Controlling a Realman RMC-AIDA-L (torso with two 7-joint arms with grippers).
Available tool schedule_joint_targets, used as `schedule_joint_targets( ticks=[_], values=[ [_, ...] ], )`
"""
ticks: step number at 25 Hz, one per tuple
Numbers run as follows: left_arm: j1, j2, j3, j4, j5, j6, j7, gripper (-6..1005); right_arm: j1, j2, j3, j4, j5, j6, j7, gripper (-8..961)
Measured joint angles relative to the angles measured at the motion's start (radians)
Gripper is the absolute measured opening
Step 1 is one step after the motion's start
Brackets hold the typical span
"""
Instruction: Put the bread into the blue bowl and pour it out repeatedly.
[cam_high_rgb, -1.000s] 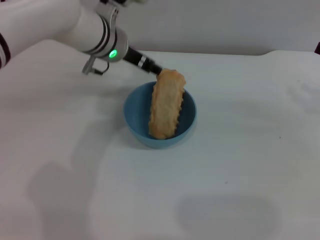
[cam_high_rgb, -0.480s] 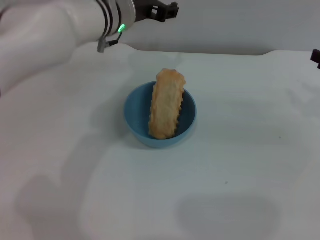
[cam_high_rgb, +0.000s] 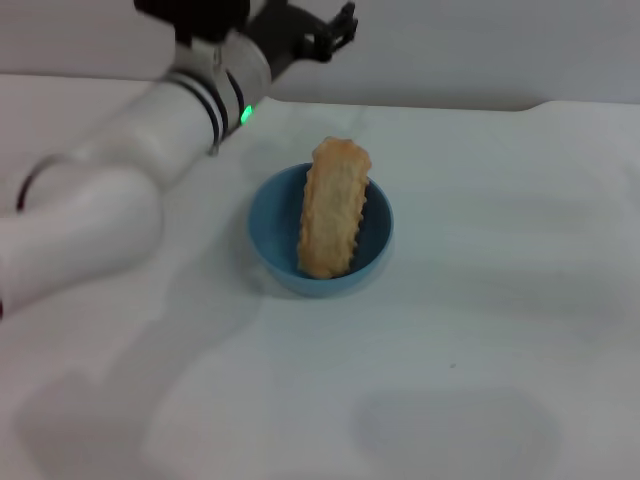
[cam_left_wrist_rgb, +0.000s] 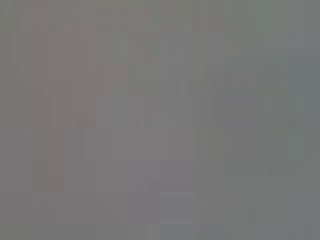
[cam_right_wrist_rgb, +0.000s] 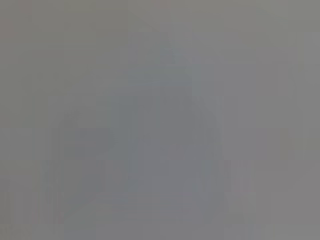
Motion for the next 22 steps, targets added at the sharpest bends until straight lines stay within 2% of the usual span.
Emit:
schedule_joint_targets(
  ticks=[5,8,16,22],
  values=[
    [0.014,-0.002,0.135,-0.083,-0.125,-0.195,-0.041,767,-0.007,0.005,0.003,0.208,0.267,-0.1,-0.373,590],
    [0.032,-0.003,0.222,-0.124,-0.168,-0.325,-0.059,767,0.006,0.006,0.003,0.326,0.399,-0.125,-0.525,590],
    [0.072,-0.003,0.29,-0.154,-0.203,-0.39,-0.087,767,0.009,0.006,0.003,0.464,0.621,-0.184,-0.586,590],
    [0.093,-0.003,0.325,-0.159,-0.204,-0.436,-0.091,767,0.005,0.009,0.003,0.489,0.643,-0.188,-0.586,590]
  ],
)
